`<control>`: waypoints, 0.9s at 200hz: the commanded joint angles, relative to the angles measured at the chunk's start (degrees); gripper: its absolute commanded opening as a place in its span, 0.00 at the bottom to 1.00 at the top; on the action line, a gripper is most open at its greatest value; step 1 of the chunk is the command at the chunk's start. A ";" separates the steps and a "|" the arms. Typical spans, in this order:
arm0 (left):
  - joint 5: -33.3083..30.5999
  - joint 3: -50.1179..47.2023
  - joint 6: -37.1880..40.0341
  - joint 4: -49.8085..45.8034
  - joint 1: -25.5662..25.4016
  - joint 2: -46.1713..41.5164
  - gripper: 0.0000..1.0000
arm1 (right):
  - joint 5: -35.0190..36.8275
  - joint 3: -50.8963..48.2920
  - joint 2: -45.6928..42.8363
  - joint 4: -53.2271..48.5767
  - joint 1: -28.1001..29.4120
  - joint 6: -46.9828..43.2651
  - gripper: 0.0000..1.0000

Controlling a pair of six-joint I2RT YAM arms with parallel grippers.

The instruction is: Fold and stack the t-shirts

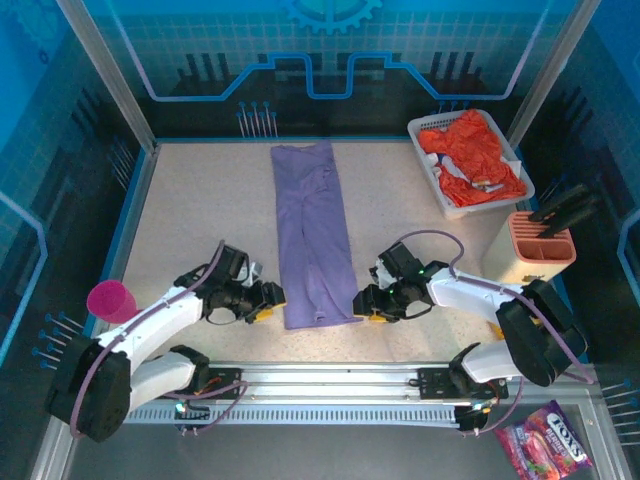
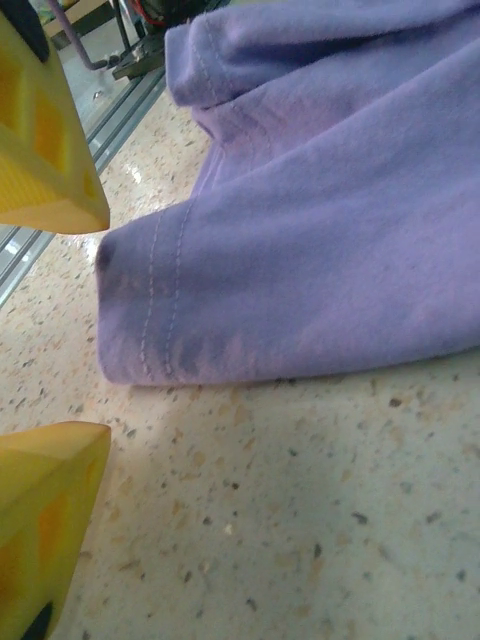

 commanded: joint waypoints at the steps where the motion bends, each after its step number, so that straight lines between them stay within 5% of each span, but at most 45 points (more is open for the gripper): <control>1: -2.02 -2.04 -5.32 4.54 -2.53 2.35 0.53 | -1.66 -1.52 1.06 2.10 -0.49 2.21 0.53; 59: -2.17 -0.66 -7.30 9.02 -7.37 10.80 0.52 | -3.44 -1.94 4.03 6.60 -0.07 4.29 0.49; 180: -0.61 0.84 -10.67 18.14 -8.86 18.03 0.35 | -3.84 -0.60 7.34 11.90 1.27 5.50 0.41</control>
